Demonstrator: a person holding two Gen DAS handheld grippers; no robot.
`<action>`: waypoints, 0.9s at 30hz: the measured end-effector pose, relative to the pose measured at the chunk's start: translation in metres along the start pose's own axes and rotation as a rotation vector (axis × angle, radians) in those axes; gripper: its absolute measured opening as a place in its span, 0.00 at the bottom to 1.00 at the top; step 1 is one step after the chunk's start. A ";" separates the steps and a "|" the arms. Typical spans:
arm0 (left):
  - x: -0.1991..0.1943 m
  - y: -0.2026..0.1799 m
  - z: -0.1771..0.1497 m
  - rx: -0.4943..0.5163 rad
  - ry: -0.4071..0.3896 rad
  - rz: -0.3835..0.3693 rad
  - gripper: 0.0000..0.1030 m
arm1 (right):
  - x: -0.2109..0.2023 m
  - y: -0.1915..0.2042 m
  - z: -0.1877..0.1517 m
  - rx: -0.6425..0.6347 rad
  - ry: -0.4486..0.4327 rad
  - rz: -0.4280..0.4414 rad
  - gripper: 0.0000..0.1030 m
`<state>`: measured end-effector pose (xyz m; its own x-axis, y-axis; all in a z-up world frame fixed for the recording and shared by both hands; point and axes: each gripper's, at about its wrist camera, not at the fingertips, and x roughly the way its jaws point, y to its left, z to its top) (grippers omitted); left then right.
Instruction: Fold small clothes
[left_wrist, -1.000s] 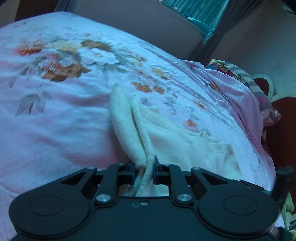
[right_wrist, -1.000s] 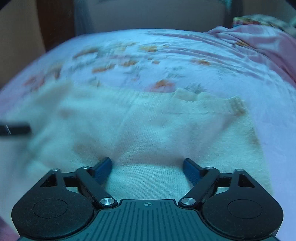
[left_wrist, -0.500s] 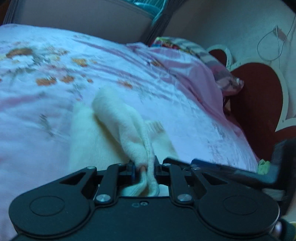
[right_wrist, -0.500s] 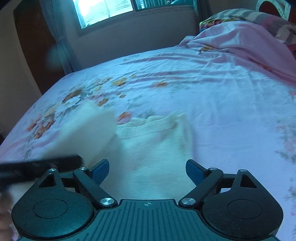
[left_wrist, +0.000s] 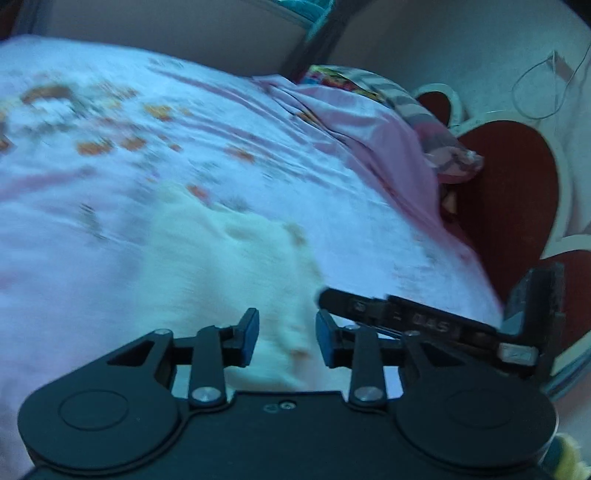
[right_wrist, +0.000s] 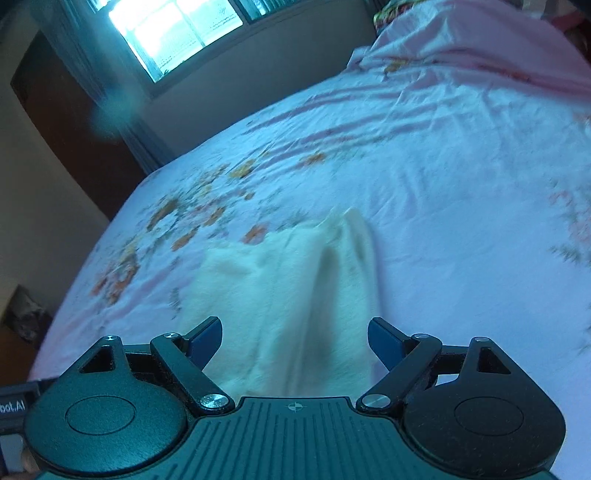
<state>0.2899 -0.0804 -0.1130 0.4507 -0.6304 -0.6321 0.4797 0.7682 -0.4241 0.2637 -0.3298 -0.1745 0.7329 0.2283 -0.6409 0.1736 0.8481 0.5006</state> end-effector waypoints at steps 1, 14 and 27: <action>-0.002 0.008 -0.002 0.004 0.004 0.036 0.32 | 0.005 0.002 -0.003 0.012 0.018 0.008 0.83; 0.015 0.041 -0.038 -0.003 0.067 0.135 0.33 | 0.054 -0.006 -0.008 0.114 0.110 0.052 0.24; 0.015 0.023 -0.035 -0.002 0.045 0.105 0.33 | 0.068 0.020 0.017 -0.095 0.062 0.011 0.11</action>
<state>0.2812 -0.0679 -0.1554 0.4640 -0.5412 -0.7013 0.4303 0.8297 -0.3555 0.3284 -0.3052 -0.1985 0.6918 0.2647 -0.6718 0.0999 0.8863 0.4521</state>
